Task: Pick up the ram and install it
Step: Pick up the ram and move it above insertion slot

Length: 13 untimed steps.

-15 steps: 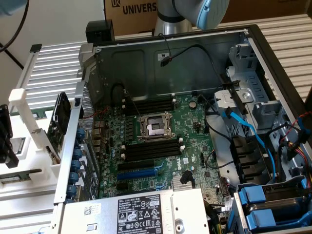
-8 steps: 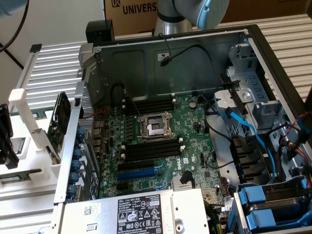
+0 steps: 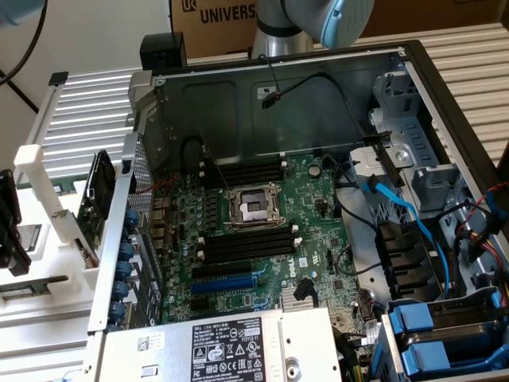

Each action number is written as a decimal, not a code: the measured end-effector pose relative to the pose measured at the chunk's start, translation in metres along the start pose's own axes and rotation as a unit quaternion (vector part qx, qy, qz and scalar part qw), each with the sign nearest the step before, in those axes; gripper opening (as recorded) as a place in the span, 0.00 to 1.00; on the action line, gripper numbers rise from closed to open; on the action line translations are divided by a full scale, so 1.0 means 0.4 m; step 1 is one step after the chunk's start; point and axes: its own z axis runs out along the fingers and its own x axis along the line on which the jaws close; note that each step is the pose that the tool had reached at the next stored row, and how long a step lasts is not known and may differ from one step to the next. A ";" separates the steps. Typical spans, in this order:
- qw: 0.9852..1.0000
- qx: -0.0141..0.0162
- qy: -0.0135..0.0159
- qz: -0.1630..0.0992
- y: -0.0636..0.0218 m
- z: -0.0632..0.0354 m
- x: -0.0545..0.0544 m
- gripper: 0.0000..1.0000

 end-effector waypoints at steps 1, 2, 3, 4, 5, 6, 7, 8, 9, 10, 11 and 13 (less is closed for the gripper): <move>1.000 0.000 0.000 0.000 0.000 0.000 0.000 0.18; 1.000 0.000 0.000 0.000 0.000 0.000 0.000 0.18; 1.000 0.000 0.000 0.000 0.000 0.000 0.000 0.18; 1.000 0.000 0.000 0.000 0.000 0.000 0.000 0.18; 1.000 0.000 0.000 0.000 0.000 0.000 0.000 0.18; 1.000 0.000 0.000 0.000 0.000 0.001 0.001 0.18; 1.000 0.000 0.000 0.000 0.000 0.002 0.002 0.18; 1.000 0.000 0.000 0.000 0.000 0.004 0.004 0.18; 1.000 0.000 0.000 0.000 0.000 0.006 0.004 0.18; 1.000 0.000 0.000 0.000 0.001 0.008 0.004 0.18; 1.000 0.000 0.000 0.000 0.001 0.010 0.004 0.18; 1.000 0.000 0.000 0.000 0.005 0.014 0.005 0.18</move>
